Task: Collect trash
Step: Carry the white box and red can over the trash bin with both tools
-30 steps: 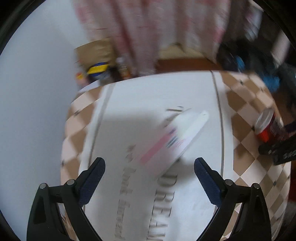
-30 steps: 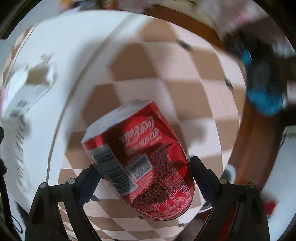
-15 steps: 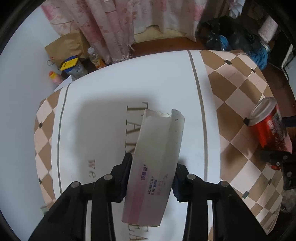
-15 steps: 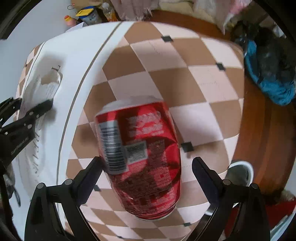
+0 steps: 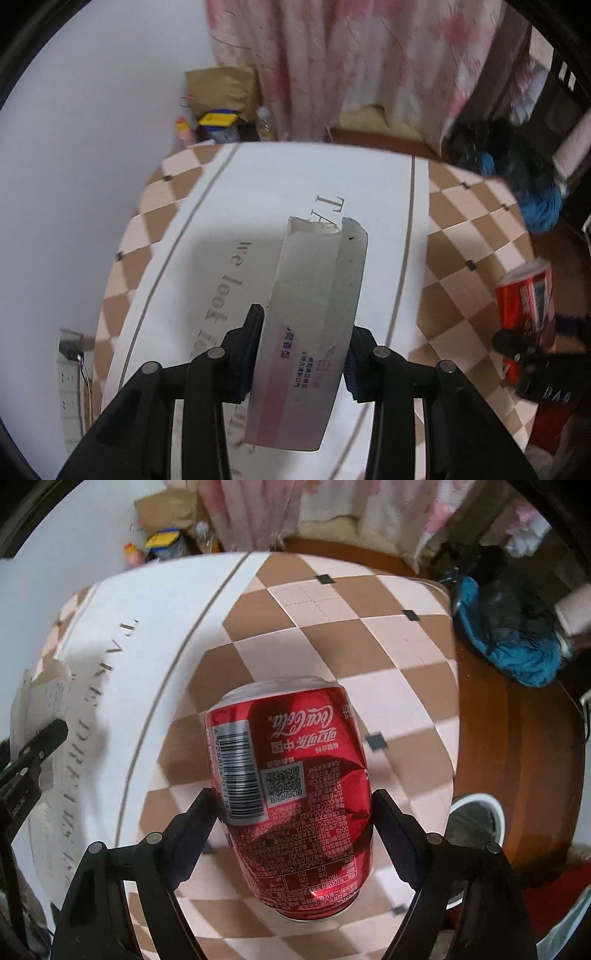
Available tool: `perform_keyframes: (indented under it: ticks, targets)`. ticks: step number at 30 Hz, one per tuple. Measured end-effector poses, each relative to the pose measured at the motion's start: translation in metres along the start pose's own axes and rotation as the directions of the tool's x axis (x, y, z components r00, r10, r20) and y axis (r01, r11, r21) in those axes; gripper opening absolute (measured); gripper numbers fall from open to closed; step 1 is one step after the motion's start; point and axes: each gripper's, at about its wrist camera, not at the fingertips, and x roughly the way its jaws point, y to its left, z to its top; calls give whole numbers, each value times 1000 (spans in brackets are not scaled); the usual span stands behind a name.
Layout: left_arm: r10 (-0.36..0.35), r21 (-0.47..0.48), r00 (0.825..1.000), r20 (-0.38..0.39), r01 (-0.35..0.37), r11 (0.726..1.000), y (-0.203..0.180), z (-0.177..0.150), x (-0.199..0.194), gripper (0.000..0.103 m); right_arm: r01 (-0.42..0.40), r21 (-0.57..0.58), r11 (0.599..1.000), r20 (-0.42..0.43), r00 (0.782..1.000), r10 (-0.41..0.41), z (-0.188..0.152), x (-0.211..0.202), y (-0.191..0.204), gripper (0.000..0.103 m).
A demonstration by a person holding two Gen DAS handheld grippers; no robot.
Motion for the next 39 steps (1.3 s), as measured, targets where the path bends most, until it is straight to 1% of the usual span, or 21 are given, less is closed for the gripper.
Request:
perform_keyframes:
  ticks: [3, 5, 7, 10, 11, 13, 15, 16, 19, 21, 24, 26, 28, 29, 30, 31, 32, 34, 35, 37, 39]
  targets:
    - [-7, -24, 999, 47, 8, 1000, 1, -12, -24, 35, -1, 30, 1000, 83, 997, -2, -28, -19, 3, 85]
    - [-14, -26, 997, 74, 16, 1000, -2, -23, -42, 35, -23, 62, 998, 133, 991, 15, -44, -29, -6, 85]
    - [-24, -17, 995, 100, 26, 1000, -6, -33, -61, 35, -51, 97, 994, 186, 982, 32, -64, -47, -12, 85]
    - [-46, 2, 989, 139, 46, 999, -14, -43, -90, 35, -95, 142, 985, 250, 967, 57, -83, -67, -34, 85]
    - [-60, 10, 987, 151, 59, 998, -18, -47, -101, 35, -105, 150, 983, 265, 962, 62, -82, -73, -41, 85]
    - [-81, 26, 980, 180, 78, 997, -28, -51, -122, 35, -128, 175, 976, 310, 948, 69, -97, -94, -55, 85]
    - [-106, 55, 974, 202, 96, 994, -41, -53, -140, 35, -146, 202, 968, 350, 934, 68, -109, -118, -68, 85]
    - [-128, 70, 967, 220, 115, 991, -51, -55, -153, 34, -155, 214, 964, 370, 927, 67, -116, -128, -77, 85]
    - [-184, 111, 954, 236, 162, 980, -79, -57, -175, 34, -179, 260, 949, 417, 907, 56, -141, -157, -111, 85]
    - [-229, 148, 943, 243, 197, 969, -105, -58, -189, 35, -186, 294, 937, 437, 899, 41, -159, -172, -137, 85]
    - [-294, 195, 928, 230, 252, 948, -144, -58, -199, 35, -190, 353, 916, 445, 895, 15, -181, -182, -182, 85]
    - [-335, 237, 919, 208, 286, 929, -177, -61, -200, 35, -180, 389, 904, 437, 899, -9, -195, -183, -212, 85]
    - [-381, 266, 911, 161, 332, 905, -213, -64, -193, 35, -162, 434, 886, 414, 909, -36, -210, -176, -247, 85]
    - [-402, 275, 906, 131, 357, 893, -229, -65, -186, 35, -158, 459, 874, 396, 917, -42, -217, -170, -269, 85]
    - [-421, 273, 902, 94, 383, 882, -246, -66, -177, 35, -153, 476, 866, 383, 922, -48, -222, -165, -282, 85]
    - [-446, 273, 894, 38, 420, 866, -268, -66, -161, 35, -141, 499, 855, 357, 933, -54, -227, -153, -302, 85]
    - [-466, 264, 885, 2, 449, 853, -282, -66, -152, 35, -138, 514, 846, 341, 939, -54, -232, -145, -315, 85]
    - [-505, 228, 856, -108, 516, 826, -317, -68, -117, 35, -124, 546, 828, 294, 954, -52, -239, -122, -346, 85]
    - [-520, 215, 838, -166, 545, 810, -334, -69, -96, 35, -115, 563, 818, 269, 962, -50, -242, -106, -361, 85]
    - [-521, 192, 817, -246, 568, 800, -359, -74, -64, 35, -109, 592, 799, 220, 975, -30, -247, -72, -387, 85]
    - [-516, 176, 795, -319, 585, 792, -379, -79, -32, 36, -119, 620, 776, 184, 983, 3, -251, -37, -408, 85]
